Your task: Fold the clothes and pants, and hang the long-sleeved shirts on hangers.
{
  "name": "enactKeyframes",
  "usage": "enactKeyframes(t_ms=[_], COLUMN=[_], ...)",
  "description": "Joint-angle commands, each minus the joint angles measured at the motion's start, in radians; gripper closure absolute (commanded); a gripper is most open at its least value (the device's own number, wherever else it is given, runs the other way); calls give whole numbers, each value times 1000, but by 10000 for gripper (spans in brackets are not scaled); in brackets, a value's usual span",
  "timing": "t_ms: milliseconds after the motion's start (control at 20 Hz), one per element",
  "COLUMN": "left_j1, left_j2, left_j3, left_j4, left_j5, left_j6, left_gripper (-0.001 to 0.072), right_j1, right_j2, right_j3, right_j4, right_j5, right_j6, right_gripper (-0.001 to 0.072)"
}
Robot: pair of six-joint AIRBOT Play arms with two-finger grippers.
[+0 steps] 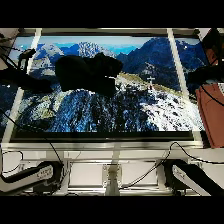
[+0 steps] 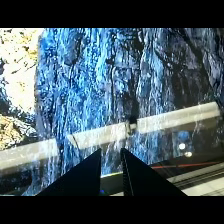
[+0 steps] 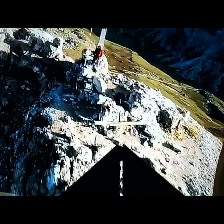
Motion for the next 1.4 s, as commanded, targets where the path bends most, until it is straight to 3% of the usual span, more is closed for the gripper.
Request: enactKeyframes(t_ms=[0, 400, 500, 550, 750, 950, 1050, 1250, 1350], left_j1=[1, 0, 1, 1, -8, -19, -18, -17, -17], left_j2=[-3, -47, -67, -71, -47, -8, 19, 145, 220], left_j3=[-1, -1, -1, -1, -2, -2, -3, -124, -209], left_j4=[0, 0, -2, -14, -60, -60, -59, -34, -34], left_j5=[8, 23, 116, 164, 375, 452, 452, 513, 524], left_j6=[0, 0, 0, 0, -14, 5, 33, 39, 27], left_gripper=[539, 539, 555, 660, 663, 663, 662, 662, 662], right_j1=[1, 1, 1, 1, 1, 1, 1, 2, 7], right_j2=[1, 1, 1, 1, 1, -5, -18, -109, -193], right_j3=[0, 0, 0, 0, 0, 0, 0, -34, -54], right_j4=[0, 1, 1, 1, 3, 58, 84, 127, 254], right_j5=[0, 0, 0, 0, -14, -229, -323, -363, -367], right_j6=[0, 0, 0, 0, 0, 3, 66, 130, 130], right_gripper=[693, 693, 693, 693, 693, 693, 693, 693, 693])
